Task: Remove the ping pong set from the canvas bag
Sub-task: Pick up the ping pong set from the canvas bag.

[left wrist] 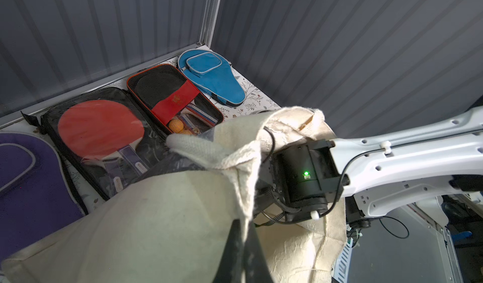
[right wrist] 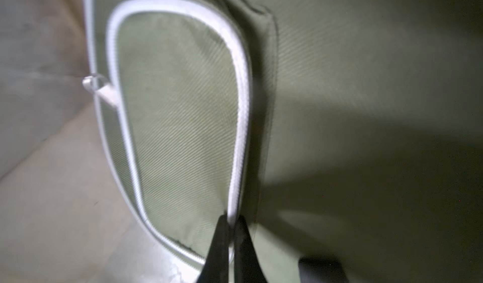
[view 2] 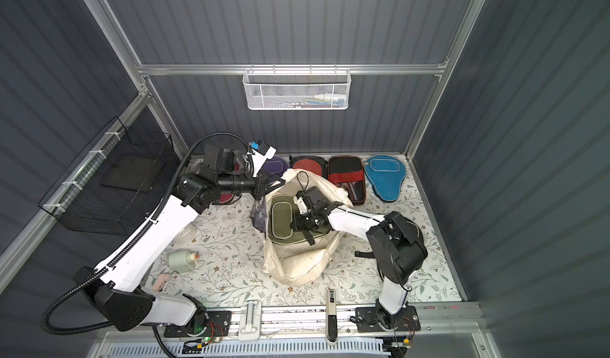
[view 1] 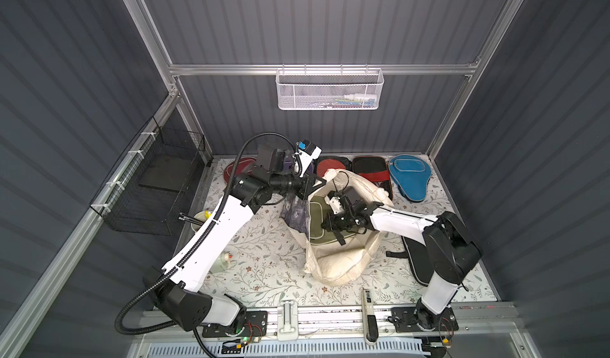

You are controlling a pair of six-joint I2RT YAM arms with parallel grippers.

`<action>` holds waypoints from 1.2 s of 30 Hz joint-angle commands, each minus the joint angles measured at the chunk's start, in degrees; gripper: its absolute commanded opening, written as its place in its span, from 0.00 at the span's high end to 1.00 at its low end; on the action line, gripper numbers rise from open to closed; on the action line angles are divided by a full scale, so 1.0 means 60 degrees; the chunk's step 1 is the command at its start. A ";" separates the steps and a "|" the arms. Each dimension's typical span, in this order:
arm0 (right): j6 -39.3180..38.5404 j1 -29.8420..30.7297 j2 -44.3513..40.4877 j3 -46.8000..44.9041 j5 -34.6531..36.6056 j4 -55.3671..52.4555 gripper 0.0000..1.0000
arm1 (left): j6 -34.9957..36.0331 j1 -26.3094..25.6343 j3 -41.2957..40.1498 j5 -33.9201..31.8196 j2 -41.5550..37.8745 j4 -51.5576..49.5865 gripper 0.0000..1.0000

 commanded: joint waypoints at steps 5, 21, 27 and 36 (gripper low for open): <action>-0.0960 -0.0258 -0.1770 -0.0242 -0.0421 -0.0401 1.00 | -0.0208 -0.0013 -0.0113 0.0025 0.0024 0.0242 1.00; -0.2097 -0.1689 -0.4941 -0.1012 -0.2075 -0.1603 1.00 | -0.0073 0.1242 0.0591 -0.0211 0.0655 -0.0969 1.00; -0.2121 -0.1921 -0.4854 -0.0594 -0.2693 -0.1272 1.00 | 0.0526 0.1976 0.1345 -0.0413 0.1619 -0.1256 0.82; -0.1919 -0.2257 -0.4558 0.0323 -0.2966 -0.0485 1.00 | 0.0832 0.2005 0.2177 -0.0259 0.1977 -0.1078 0.08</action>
